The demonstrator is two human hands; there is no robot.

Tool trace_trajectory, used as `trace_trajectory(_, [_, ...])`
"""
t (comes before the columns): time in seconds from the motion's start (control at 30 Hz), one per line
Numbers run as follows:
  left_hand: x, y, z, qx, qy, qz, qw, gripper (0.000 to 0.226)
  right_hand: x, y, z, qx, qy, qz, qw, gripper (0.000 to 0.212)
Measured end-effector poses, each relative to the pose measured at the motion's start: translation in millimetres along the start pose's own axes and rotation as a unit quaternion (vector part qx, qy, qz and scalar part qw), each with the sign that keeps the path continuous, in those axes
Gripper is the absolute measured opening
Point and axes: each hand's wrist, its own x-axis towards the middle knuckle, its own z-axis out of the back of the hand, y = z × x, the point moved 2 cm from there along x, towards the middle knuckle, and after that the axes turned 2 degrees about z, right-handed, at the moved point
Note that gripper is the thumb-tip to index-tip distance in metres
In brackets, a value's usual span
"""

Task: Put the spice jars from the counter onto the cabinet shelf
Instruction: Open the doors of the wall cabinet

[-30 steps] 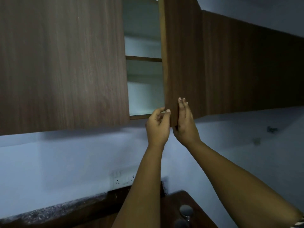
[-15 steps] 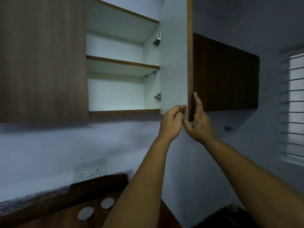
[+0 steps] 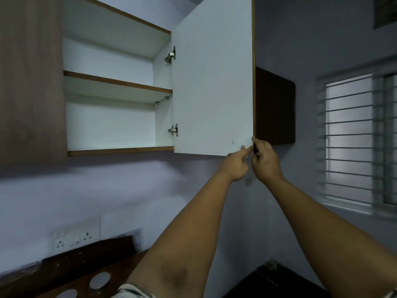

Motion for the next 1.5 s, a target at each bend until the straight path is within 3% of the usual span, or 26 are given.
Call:
trace_trajectory(0.07, [9.2, -1.6, -6.0, 0.017, 0.005, -0.003, 1.000, 0.066, 2.9, -6.1, 3.3, -0.012, 0.025, -0.008, 1.000, 0.054])
trace_trajectory(0.2, [18.8, 3.5, -5.4, -0.012, -0.064, -0.012, 0.998, 0.056, 3.9, -7.9, 2.3, -0.028, 0.040, -0.014, 0.999, 0.058])
trace_trajectory(0.37, [7.7, 12.0, -1.0, -0.036, -0.113, -0.043, 0.992, 0.056, -2.7, 5.2, -14.6, -0.068, -0.023, -0.054, 0.996, 0.057])
trace_trajectory(0.47, [-10.8, 22.3, 22.0, 0.007, -0.267, -0.083, 0.960, 0.061, -2.5, 30.6, -33.2, -0.086, -0.078, -0.013, 0.993, 0.056])
trace_trajectory(0.53, [-25.1, 37.6, 46.8, 0.040, -0.326, -0.075, 0.942, 0.062, 1.8, 53.6, -52.7, -0.057, -0.079, 0.019, 0.995, 0.055])
trace_trajectory(0.7, [-73.2, 95.0, 129.0, 0.191, -0.389, -0.029, 0.901, 0.067, 9.2, 121.8, -123.4, 0.021, -0.056, 0.072, 0.996, 0.055])
trace_trajectory(0.8, [-110.1, 125.0, 187.6, 0.312, -0.414, 0.017, 0.855, 0.078, 9.0, 169.5, -176.0, 0.068, -0.031, 0.099, 0.992, 0.055])
trace_trajectory(1.0, [-181.4, 180.6, 298.2, 0.512, -0.377, 0.098, 0.765, 0.090, 1.9, 268.6, -277.6, 0.149, 0.033, 0.119, 0.981, 0.056])
trace_trajectory(1.13, [-209.6, 222.4, 357.9, 0.565, -0.324, 0.163, 0.741, 0.091, 5.9, 319.8, -340.0, 0.119, 0.130, 0.194, 0.965, 0.064])
trace_trajectory(1.23, [-217.7, 248.1, 393.3, 0.597, -0.303, 0.174, 0.722, 0.088, 17.9, 350.4, -377.5, 0.149, 0.161, 0.189, 0.957, 0.069])
trace_trajectory(1.33, [-218.5, 268.1, 414.2, 0.617, -0.285, 0.185, 0.710, 0.091, 34.0, 372.4, -406.5, 0.180, 0.166, 0.140, 0.959, 0.075])
trace_trajectory(1.4, [-217.7, 283.9, 423.7, 0.628, -0.264, 0.195, 0.706, 0.096, 46.1, 382.5, -423.0, 0.224, 0.175, 0.054, 0.957, 0.081])
trace_trajectory(1.5, [-212.9, 302.9, 433.0, 0.637, -0.260, 0.196, 0.698, 0.103, 63.8, 392.2, -441.9, 0.366, 0.211, -0.094, 0.901, 0.081])
